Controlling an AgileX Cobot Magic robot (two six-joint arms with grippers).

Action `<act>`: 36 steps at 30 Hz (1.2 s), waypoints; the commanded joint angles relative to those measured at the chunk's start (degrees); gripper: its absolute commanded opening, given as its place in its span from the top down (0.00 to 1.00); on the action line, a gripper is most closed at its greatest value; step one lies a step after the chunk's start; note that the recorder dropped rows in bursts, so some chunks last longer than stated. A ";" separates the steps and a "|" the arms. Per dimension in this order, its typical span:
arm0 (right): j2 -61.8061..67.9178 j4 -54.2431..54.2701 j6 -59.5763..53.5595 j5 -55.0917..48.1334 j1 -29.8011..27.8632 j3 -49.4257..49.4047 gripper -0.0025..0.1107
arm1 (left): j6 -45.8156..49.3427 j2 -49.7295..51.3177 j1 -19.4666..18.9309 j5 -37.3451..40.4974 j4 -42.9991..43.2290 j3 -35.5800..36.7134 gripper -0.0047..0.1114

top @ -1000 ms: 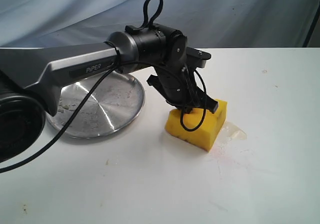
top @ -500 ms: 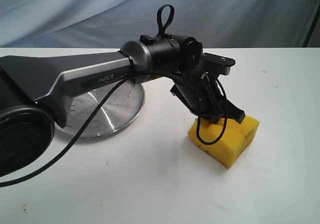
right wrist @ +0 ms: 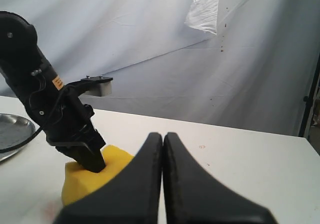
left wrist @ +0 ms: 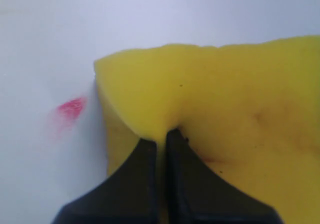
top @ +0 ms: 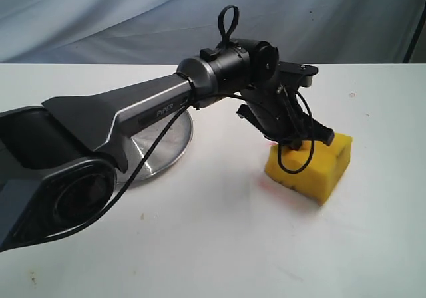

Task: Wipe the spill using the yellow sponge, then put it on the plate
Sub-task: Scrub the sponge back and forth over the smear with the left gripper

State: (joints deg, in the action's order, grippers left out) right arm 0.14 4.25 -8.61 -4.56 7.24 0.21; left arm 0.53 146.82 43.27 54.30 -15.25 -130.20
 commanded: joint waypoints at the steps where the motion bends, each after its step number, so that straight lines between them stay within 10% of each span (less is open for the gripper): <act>1: -0.14 -0.39 0.02 0.17 -0.47 -0.21 0.98 | -0.53 0.59 -3.24 4.38 8.03 -0.24 0.96; 22: -0.14 -0.39 0.02 0.17 -0.47 -0.21 0.98 | 4.53 -4.98 0.67 15.66 13.10 5.01 0.96; 36: -0.14 -0.39 0.02 0.17 -0.47 -0.21 0.98 | 4.97 -5.23 7.40 -5.27 -0.44 5.87 0.96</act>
State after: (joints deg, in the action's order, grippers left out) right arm 0.14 4.25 -8.61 -4.56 7.24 0.21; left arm 5.98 142.03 50.98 53.60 -14.77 -124.60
